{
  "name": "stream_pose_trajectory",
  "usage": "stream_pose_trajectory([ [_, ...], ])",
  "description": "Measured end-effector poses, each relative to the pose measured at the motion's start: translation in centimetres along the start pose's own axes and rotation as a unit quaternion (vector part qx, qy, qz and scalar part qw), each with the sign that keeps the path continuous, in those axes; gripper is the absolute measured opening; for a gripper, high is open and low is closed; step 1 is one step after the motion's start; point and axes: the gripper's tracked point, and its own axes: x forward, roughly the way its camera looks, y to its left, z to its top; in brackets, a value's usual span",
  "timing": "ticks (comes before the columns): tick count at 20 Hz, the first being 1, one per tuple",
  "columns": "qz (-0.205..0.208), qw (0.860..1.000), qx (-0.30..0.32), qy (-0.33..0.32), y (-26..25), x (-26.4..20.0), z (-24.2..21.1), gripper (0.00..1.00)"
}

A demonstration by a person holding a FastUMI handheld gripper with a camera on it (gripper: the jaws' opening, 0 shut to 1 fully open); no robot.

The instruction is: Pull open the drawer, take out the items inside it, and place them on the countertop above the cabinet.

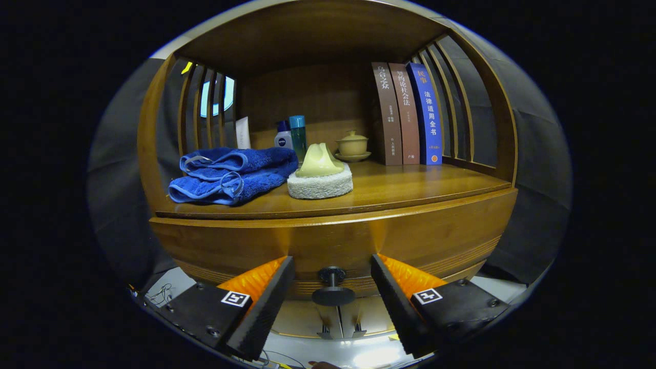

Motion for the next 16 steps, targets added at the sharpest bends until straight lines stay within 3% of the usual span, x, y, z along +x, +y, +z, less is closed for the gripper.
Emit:
stream_pose_trajectory([
  [7, 0.015, 1.000, 0.008, 0.003, 0.2, -0.6, 0.2, 0.99],
  [16, 0.030, 0.999, -0.010, -0.020, 1.4, -9.1, 2.8, 1.00],
])
